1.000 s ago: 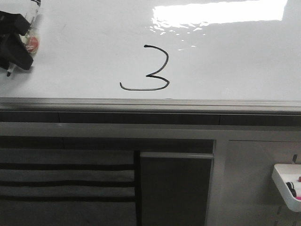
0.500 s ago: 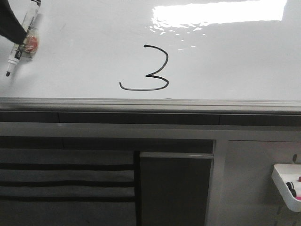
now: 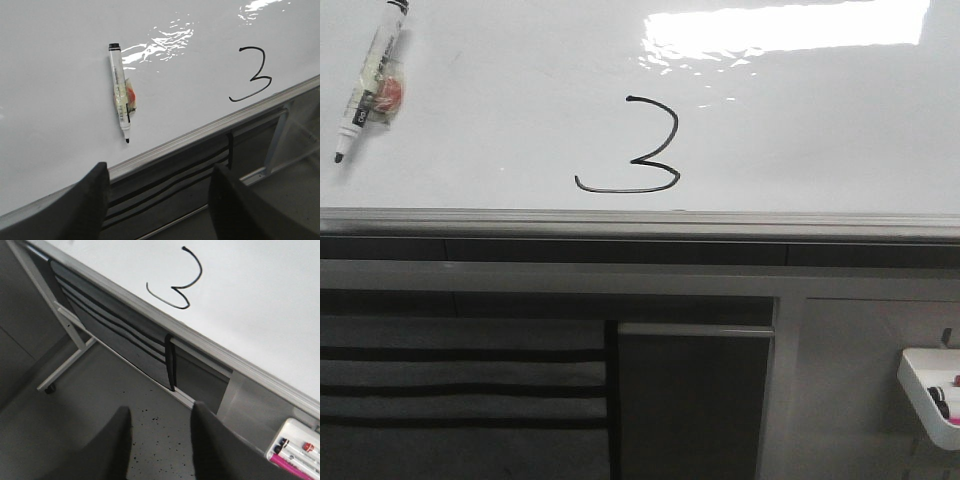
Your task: Write number 3 on whiteboard
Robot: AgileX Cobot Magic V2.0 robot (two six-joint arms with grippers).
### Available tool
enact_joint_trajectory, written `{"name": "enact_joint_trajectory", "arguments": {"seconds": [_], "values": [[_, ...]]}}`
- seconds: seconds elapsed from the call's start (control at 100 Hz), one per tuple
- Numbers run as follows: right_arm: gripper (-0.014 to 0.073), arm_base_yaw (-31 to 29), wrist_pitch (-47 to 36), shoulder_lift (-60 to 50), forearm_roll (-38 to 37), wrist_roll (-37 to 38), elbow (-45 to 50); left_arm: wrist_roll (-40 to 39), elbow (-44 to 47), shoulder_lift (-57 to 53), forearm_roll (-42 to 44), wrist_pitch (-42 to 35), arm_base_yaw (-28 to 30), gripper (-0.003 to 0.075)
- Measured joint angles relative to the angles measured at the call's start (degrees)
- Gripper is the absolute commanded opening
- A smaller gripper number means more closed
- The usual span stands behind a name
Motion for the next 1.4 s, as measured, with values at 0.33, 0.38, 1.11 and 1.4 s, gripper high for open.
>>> {"name": "enact_joint_trajectory", "arguments": {"seconds": [0.33,0.38,1.11,1.4], "values": [[-0.0074,-2.03,-4.82,-0.23,-1.50,3.34,0.00,-10.92,17.89,-23.14,7.27,-9.43,0.00,-0.0019],[-0.0074,-2.03,-6.10,-0.23,-1.50,3.34,0.00,-11.13,19.74,-24.64,5.97,-11.56,0.00,-0.0018],[-0.0074,-2.03,-7.20,-0.23,-1.50,3.34,0.02,-11.65,34.42,-29.53,7.30,-21.13,0.23,-0.0018],[-0.0074,-2.03,-7.29,-0.23,-1.50,3.34,0.02,-11.65,47.02,-34.28,8.28,-37.25,0.23,-0.0018]]}}
